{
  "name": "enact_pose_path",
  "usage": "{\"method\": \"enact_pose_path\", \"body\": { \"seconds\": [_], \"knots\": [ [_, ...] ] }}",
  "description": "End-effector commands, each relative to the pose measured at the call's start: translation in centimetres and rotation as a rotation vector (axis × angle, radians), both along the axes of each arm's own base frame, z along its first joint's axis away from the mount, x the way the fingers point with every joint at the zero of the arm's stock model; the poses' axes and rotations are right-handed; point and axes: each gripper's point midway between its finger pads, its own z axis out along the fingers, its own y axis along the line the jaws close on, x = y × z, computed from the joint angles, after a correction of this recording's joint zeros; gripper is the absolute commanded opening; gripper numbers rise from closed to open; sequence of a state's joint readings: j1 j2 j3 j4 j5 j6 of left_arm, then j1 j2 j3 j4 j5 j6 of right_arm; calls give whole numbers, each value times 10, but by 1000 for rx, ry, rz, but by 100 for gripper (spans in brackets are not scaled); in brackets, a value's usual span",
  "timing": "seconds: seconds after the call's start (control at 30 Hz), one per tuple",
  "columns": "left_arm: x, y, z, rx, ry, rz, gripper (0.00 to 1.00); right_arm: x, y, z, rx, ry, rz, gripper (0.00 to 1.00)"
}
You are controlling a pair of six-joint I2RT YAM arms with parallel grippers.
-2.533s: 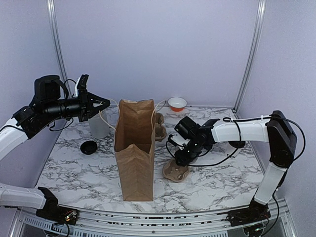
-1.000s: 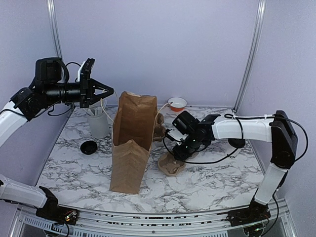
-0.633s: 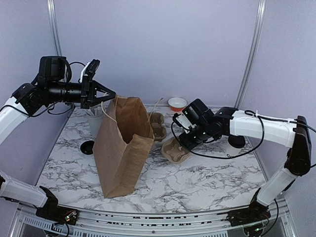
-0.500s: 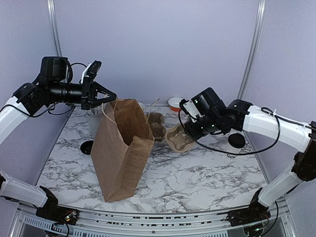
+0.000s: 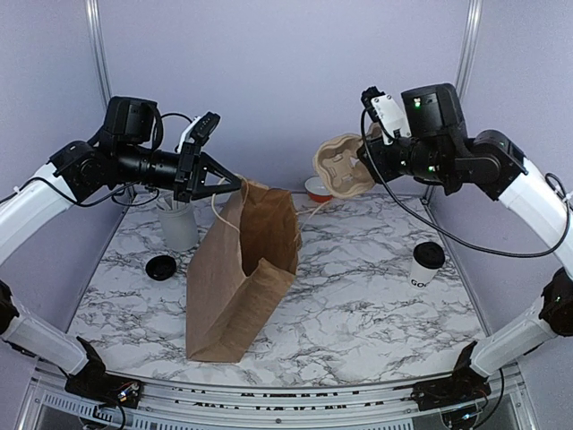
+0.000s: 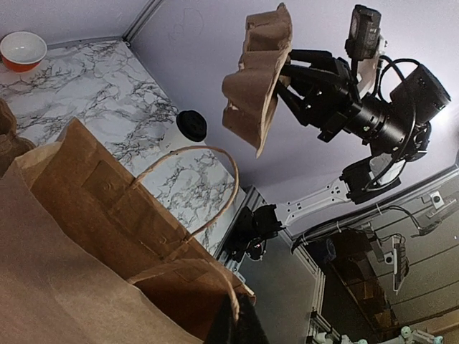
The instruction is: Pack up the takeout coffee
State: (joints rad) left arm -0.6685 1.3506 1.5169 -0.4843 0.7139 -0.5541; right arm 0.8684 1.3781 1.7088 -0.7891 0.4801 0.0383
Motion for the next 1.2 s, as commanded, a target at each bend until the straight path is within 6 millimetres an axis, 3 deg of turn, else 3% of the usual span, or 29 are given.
{"method": "enact_pose_path", "body": {
  "seconds": [0.0,0.17,0.37,0.63,0.8,1.17],
  "knots": [
    [-16,-19,13,-11,-50,-74,0,-5,-6,28,-15,-72,8,34],
    [-20,-37,10,2,-57,-101,0,-17,31,23,-22,-99,160,34],
    [-18,-43,11,8,-71,-96,0,-45,71,-17,-51,-85,344,34],
    [-16,-50,9,5,-68,-110,0,-76,74,-25,58,-78,474,34],
    [-14,-54,12,-4,-71,-115,0,-98,88,-37,77,-48,586,35],
    [-9,-58,8,-27,-54,-77,0,-125,104,-41,137,-13,713,35]
  ]
}}
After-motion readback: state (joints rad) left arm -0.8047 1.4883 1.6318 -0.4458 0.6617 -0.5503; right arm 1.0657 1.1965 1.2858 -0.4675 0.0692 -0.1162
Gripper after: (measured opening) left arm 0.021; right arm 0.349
